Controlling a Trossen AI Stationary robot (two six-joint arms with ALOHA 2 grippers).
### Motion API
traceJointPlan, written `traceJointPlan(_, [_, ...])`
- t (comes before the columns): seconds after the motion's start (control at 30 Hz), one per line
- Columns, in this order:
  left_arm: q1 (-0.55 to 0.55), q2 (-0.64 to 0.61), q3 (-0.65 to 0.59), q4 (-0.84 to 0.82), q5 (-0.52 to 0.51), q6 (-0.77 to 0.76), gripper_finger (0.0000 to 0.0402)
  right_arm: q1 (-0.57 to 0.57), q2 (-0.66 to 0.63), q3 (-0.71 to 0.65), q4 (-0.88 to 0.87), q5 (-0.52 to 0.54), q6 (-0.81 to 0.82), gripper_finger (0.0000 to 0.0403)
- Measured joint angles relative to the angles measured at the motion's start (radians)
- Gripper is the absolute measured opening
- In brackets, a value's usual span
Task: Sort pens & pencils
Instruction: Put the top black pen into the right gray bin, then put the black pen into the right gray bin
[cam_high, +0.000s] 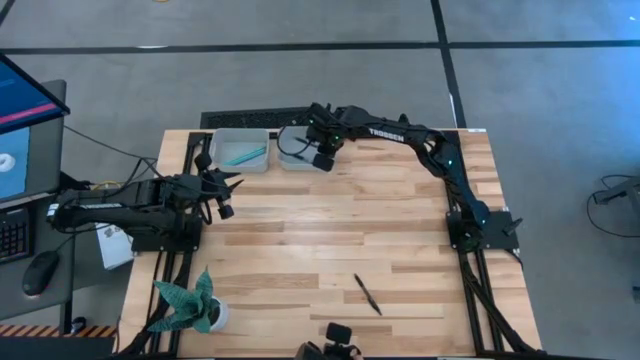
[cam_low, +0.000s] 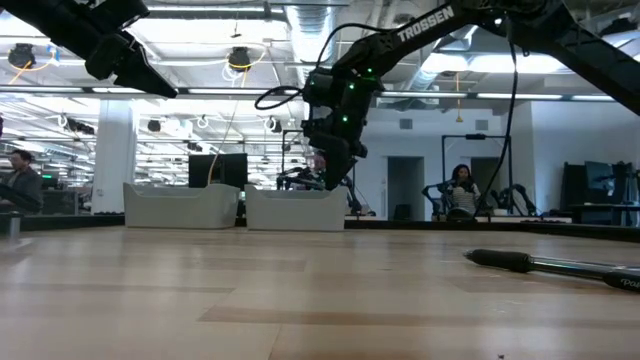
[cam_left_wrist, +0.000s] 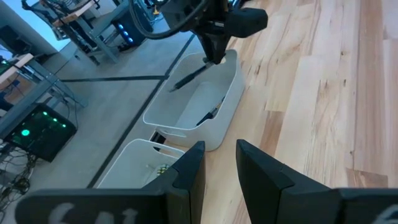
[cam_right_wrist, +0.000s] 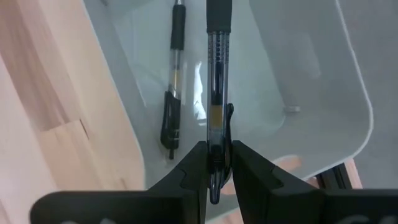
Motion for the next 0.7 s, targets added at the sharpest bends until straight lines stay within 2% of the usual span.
traceJointPlan(0.3, [0.000,0.000,0.000,0.000,0.000,0.000,0.0082,-0.003,0.000,0.000,0.035,0.000,0.032,0.0090])
traceJointPlan(0.7, [0.000,0.000,0.000,0.000,0.001,0.000,0.0082,-0.002,0.000,0.000,0.041,0.000,0.032,0.0145])
